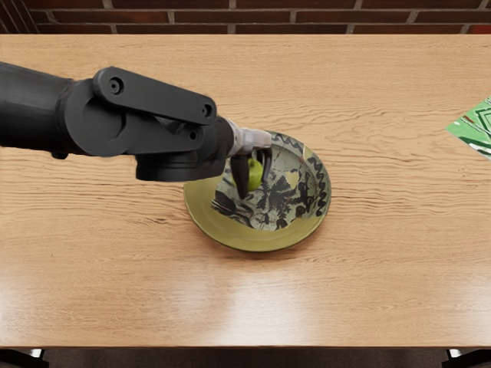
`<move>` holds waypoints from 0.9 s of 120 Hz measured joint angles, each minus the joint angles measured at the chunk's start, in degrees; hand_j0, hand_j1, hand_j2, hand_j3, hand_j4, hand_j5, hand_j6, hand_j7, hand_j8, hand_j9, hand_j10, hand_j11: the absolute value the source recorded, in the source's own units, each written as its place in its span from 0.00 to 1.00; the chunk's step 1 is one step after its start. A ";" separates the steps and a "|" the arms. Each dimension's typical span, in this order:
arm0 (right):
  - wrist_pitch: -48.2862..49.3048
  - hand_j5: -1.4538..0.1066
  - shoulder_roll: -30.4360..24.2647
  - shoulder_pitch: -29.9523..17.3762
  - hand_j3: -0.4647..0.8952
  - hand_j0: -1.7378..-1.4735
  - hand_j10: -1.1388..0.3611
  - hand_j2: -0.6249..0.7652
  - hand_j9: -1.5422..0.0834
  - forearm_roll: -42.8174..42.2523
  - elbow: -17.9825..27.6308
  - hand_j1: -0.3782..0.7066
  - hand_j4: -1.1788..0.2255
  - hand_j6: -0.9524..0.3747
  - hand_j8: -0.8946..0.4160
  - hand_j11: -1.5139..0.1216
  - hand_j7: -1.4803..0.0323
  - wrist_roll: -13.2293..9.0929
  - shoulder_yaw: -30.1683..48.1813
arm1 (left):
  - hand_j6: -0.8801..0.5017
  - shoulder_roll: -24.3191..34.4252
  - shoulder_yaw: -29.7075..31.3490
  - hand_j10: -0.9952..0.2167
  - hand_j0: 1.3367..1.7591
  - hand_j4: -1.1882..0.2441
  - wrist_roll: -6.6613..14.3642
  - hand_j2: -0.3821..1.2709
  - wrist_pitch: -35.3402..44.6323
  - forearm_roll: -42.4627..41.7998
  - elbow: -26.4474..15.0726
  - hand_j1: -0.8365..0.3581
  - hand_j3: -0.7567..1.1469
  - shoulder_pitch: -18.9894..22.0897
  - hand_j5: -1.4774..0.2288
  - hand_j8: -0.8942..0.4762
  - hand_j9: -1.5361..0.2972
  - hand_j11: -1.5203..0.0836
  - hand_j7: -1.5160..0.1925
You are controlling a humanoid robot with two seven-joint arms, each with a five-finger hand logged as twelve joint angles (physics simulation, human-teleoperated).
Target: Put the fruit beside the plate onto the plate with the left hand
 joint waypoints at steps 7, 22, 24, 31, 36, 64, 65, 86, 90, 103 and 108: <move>0.00 0.91 0.00 0.00 0.34 0.30 0.74 0.45 0.93 0.00 -0.01 0.06 0.82 0.70 0.66 0.91 0.96 0.00 0.00 | 0.42 -0.42 -0.05 0.32 0.72 0.28 0.03 0.41 1.23 0.78 0.04 0.40 0.40 0.20 0.17 0.47 0.17 0.19 0.18; 0.00 0.91 0.00 0.00 0.34 0.30 0.74 0.45 0.93 0.00 -0.01 0.06 0.82 0.70 0.66 0.91 0.96 0.00 0.00 | 0.42 -1.06 -0.01 0.33 0.72 0.29 0.07 0.43 3.65 2.24 0.00 0.40 0.40 1.21 0.17 0.47 0.17 0.19 0.18; 0.00 0.91 0.00 0.00 0.34 0.30 0.74 0.45 0.93 0.00 -0.01 0.06 0.82 0.70 0.66 0.90 0.96 0.00 0.00 | 0.42 -1.09 0.00 0.33 0.72 0.29 0.07 0.42 3.90 2.39 -0.01 0.40 0.40 1.34 0.17 0.47 0.17 0.19 0.18; 0.00 0.91 0.00 0.00 0.34 0.30 0.74 0.45 0.93 0.00 -0.02 0.06 0.82 0.70 0.66 0.90 0.96 0.00 0.00 | 0.42 -1.20 0.09 0.33 0.72 0.29 0.08 0.42 4.97 2.93 -0.08 0.40 0.40 1.67 0.17 0.47 0.17 0.19 0.18; 0.00 0.91 0.00 0.00 0.34 0.30 0.74 0.45 0.93 0.00 -0.01 0.06 0.82 0.70 0.66 0.90 0.96 0.00 0.00 | 0.42 -1.52 0.13 0.33 0.72 0.29 0.04 0.42 5.71 3.14 -0.08 0.40 0.40 1.85 0.17 0.47 0.17 0.19 0.18; 0.00 0.91 0.00 0.00 0.34 0.30 0.74 0.45 0.93 0.00 -0.01 0.06 0.82 0.70 0.66 0.90 0.96 0.00 0.00 | 0.36 -2.56 0.26 0.31 0.75 0.46 -0.20 0.33 11.04 3.53 -0.08 0.55 0.40 2.62 0.44 0.41 0.43 0.48 0.45; 0.00 0.91 0.00 0.00 0.34 0.30 0.74 0.45 0.93 0.00 -0.01 0.06 0.82 0.70 0.66 0.90 0.96 0.00 0.00 | 0.36 -2.58 0.26 0.32 0.75 0.47 -0.21 0.33 11.10 3.53 -0.08 0.56 0.40 2.62 0.44 0.41 0.44 0.49 0.46; 0.00 0.91 0.00 0.00 0.34 0.30 0.74 0.45 0.93 0.00 -0.01 0.06 0.82 0.70 0.66 0.90 0.96 0.00 0.00 | 0.41 -2.59 0.21 0.49 0.75 0.57 -0.33 0.29 11.70 3.51 0.00 0.66 0.40 2.61 0.57 0.44 0.56 0.63 0.59; 0.00 0.91 0.00 0.00 0.34 0.30 0.74 0.45 0.93 0.00 -0.01 0.06 0.82 0.70 0.66 0.90 0.96 0.00 0.00 | 0.42 -2.59 0.20 0.51 0.76 0.59 -0.36 0.29 11.74 3.50 0.00 0.67 0.40 2.62 0.59 0.45 0.58 0.65 0.61; 0.00 0.91 0.00 0.00 0.34 0.30 0.74 0.45 0.93 0.00 -0.03 0.06 0.82 0.70 0.66 0.90 0.96 0.00 0.00 | 0.43 -1.61 0.04 0.55 0.76 0.61 -0.40 0.28 11.74 3.31 -0.02 0.70 0.40 2.62 0.62 0.45 0.61 0.69 0.64; 0.00 0.91 0.00 0.00 0.34 0.30 0.74 0.45 0.93 0.00 -0.02 0.06 0.82 0.70 0.66 0.90 0.96 0.00 0.00 | 0.44 0.51 -0.26 0.56 0.76 0.62 -0.41 0.27 11.57 3.24 -0.09 0.71 0.40 2.62 0.63 0.46 0.62 0.70 0.65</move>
